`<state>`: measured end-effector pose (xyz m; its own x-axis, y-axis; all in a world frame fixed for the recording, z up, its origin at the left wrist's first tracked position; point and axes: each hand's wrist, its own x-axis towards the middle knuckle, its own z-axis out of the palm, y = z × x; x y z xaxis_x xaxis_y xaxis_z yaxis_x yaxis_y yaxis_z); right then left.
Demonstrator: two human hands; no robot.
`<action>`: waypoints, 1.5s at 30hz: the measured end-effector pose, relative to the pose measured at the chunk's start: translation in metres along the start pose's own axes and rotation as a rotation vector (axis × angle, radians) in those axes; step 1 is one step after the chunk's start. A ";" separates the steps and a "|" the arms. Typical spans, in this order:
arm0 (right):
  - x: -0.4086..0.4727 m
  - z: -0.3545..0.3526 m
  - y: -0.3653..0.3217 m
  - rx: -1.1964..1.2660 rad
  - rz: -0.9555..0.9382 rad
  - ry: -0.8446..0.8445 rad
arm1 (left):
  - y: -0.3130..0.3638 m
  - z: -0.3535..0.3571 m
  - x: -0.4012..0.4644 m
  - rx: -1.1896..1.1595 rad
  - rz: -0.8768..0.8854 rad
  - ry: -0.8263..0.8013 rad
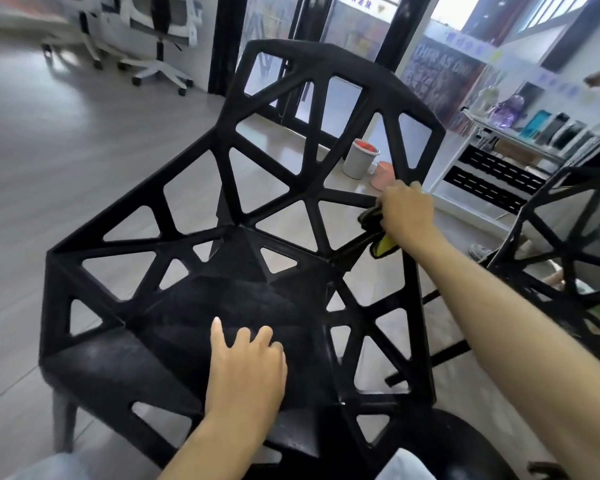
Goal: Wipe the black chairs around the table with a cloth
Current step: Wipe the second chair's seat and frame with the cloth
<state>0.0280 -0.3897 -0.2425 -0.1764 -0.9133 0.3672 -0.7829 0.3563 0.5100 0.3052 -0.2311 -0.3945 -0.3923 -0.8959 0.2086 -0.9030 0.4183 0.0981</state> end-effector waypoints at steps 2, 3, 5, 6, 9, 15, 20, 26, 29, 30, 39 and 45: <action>0.004 -0.005 0.016 -0.008 0.014 -0.021 | -0.001 -0.002 0.000 -0.008 -0.006 0.008; 0.003 -0.007 0.020 -0.012 0.018 -0.030 | -0.001 -0.003 -0.001 -0.018 -0.007 -0.001; -0.002 -0.008 0.025 0.026 0.043 -0.051 | -0.003 -0.001 -0.002 -0.041 0.002 0.002; -0.007 -0.010 0.028 0.065 0.055 -0.063 | -0.003 -0.001 -0.001 -0.051 0.013 0.000; -0.035 -0.019 0.037 0.147 0.062 -0.124 | -0.004 0.004 0.000 -0.037 0.018 -0.064; -0.153 -0.008 0.014 0.106 -0.067 -0.053 | 0.004 -0.005 -0.002 0.043 0.048 -0.060; -0.187 0.019 -0.035 0.132 -0.176 -0.089 | -0.004 -0.003 -0.001 -0.023 0.061 0.081; -0.169 -0.003 0.000 0.060 -0.094 -0.077 | -0.007 0.002 -0.007 -0.030 0.088 0.123; -0.166 -0.011 0.012 0.038 0.014 -0.014 | -0.007 0.003 -0.005 -0.029 0.072 0.191; -0.169 -0.009 0.008 0.055 0.023 -0.011 | -0.006 0.003 -0.004 -0.028 0.070 0.206; -0.144 0.025 -0.054 0.174 -0.105 -0.085 | -0.005 0.006 -0.005 -0.046 0.026 0.159; -0.077 0.048 -0.097 0.196 -0.066 -0.095 | -0.004 0.008 -0.006 -0.016 0.018 0.146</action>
<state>0.0891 -0.3635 -0.3575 -0.1695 -0.9511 0.2584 -0.8937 0.2589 0.3665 0.3093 -0.2288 -0.4036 -0.3779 -0.8572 0.3498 -0.8926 0.4377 0.1083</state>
